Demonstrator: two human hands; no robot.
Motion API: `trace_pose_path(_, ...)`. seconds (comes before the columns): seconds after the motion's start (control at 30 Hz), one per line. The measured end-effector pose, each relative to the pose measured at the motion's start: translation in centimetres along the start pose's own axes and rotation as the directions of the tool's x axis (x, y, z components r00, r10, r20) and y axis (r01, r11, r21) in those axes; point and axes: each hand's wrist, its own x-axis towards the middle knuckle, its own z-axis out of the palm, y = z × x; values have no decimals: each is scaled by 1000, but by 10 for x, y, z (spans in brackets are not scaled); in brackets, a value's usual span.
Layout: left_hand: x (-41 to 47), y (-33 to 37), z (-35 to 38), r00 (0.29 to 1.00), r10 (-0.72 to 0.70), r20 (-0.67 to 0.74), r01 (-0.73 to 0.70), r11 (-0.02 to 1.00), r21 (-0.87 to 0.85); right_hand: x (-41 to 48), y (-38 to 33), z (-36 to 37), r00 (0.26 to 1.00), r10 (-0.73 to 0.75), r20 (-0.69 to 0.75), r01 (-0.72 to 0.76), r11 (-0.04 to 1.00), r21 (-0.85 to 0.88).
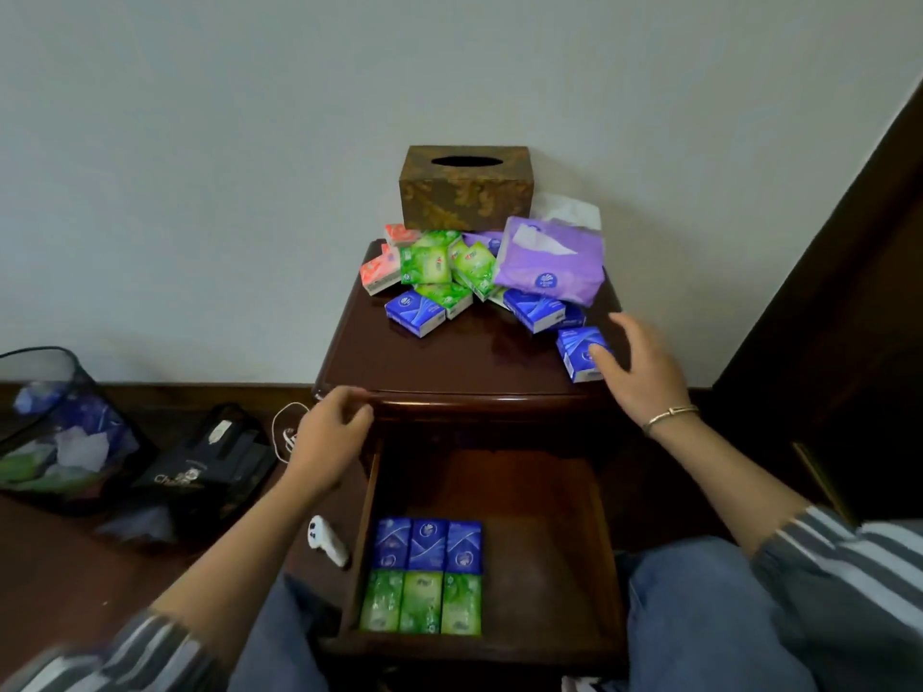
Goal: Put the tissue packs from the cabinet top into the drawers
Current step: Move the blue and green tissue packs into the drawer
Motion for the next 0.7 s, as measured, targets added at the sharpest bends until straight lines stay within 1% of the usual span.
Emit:
trace_pose_path(0.1,19,29,14,991,94,-100,-93,995,20,5,10,32,998,28,51,-20,986,-163)
trace_pose_path(0.17,35,41,24,980,154,-125,-143,985,95,1,16,48,1000,6,0,-6,964,-264)
trace_pose_path(0.27,66,53,29,949,245,-198,-205,957,203,1,21,57,995,-15,-100,-15,957,-289)
trace_pose_path(0.33,90,60,30,929,300,-215,-237,932,273,2,22,60,991,-19,-129,-21,953,-303)
trace_pose_path(0.4,115,69,33,922,345,-177,-273,901,336,0,22,64,988,-23,-150,-24,952,-306)
trace_pose_path(0.53,168,87,43,923,386,-2,-346,831,435,0,22,66,984,-36,-175,-16,958,-287)
trace_pose_path(0.63,197,90,50,904,404,140,-408,720,561,1,24,68,977,-46,-207,-18,955,-295)
trace_pose_path(0.7,209,86,52,885,437,159,-430,639,637,2,25,71,972,-58,-229,-14,954,-300)
